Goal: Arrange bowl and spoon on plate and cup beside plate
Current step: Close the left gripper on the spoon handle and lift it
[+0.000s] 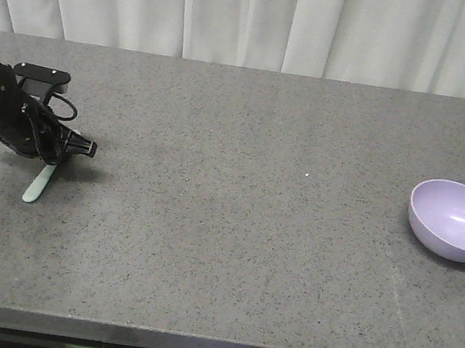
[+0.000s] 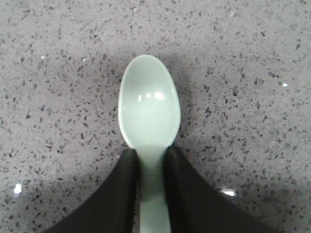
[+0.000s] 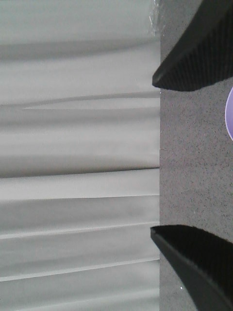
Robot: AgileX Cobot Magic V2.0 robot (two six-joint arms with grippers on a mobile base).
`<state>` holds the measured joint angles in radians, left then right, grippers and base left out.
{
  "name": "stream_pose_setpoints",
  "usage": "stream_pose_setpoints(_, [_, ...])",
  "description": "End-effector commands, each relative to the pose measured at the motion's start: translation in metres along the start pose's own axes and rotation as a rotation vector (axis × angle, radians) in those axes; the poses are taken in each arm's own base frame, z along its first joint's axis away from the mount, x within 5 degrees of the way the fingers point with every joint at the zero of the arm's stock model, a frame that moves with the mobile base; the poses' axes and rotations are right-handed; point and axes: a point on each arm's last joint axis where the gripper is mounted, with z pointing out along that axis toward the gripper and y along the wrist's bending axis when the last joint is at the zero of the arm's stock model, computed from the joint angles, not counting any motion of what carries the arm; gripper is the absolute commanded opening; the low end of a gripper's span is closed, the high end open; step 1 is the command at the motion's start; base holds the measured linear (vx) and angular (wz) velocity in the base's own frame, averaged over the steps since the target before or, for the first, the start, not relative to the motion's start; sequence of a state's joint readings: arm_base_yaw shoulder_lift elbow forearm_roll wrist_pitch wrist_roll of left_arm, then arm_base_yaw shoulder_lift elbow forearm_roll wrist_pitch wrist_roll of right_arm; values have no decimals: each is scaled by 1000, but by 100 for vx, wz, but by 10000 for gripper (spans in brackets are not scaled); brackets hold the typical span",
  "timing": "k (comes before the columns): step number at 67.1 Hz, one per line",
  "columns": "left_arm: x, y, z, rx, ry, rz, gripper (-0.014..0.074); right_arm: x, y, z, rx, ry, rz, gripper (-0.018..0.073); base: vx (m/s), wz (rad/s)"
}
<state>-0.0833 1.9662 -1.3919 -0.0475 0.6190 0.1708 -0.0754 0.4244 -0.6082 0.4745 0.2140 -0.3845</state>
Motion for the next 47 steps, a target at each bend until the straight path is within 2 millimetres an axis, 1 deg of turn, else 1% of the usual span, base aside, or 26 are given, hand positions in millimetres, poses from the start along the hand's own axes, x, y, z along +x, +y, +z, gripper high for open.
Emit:
stream_pose_setpoints(1, [21, -5, 5, 38, 195, -12, -8, -15, -2, 1, 27, -82, -6, 561, 0, 0])
stream_pose_setpoints(9, [20, -5, 2, 38, 189, -12, -8, -15, -2, 1, 28, -83, -6, 561, 0, 0])
stream_pose_setpoints(18, [14, -4, -12, 30, 132, -13, -8, -15, -2, 1, 28, -83, -6, 561, 0, 0])
stream_pose_setpoints(33, [0, -4, -53, 14, -12, -15, -8, -16, -2, 0, 30, -87, -5, 561, 0, 0])
stream_pose_setpoints(47, [-7, -4, -92, 0, -127, -20, -8, -18, -3, 0, 41, -115, -4, 561, 0, 0])
